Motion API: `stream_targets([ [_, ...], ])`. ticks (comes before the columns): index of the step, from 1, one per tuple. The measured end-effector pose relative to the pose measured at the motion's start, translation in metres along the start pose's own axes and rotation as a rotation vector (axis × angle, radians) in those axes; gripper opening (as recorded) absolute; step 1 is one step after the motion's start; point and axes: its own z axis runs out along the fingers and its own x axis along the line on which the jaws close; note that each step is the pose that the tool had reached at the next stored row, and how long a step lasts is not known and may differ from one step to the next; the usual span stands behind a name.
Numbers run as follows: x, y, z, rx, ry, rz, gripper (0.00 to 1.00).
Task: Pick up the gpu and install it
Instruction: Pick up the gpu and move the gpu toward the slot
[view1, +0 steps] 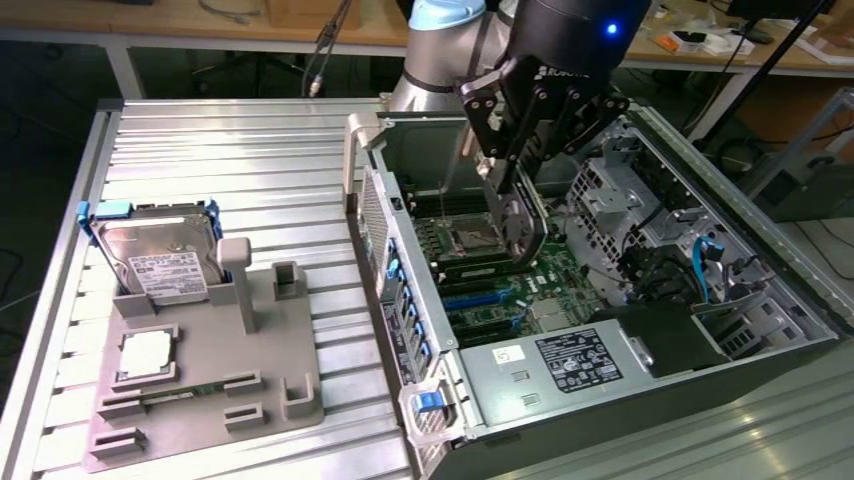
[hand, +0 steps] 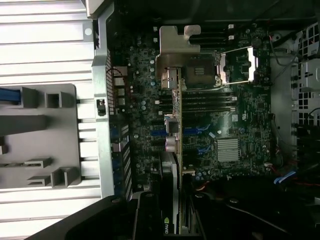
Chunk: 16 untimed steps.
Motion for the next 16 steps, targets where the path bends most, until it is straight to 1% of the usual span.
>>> stream_targets([
  [7,-0.015,0.0008,0.0006,-0.0001,0.0000,0.000,0.27],
  [9,-0.021,0.0011,0.0007,0.0000,0.0000,0.000,0.27],
  [16,-0.034,0.0018,0.0012,0.0000,0.0000,0.000,0.27],
])
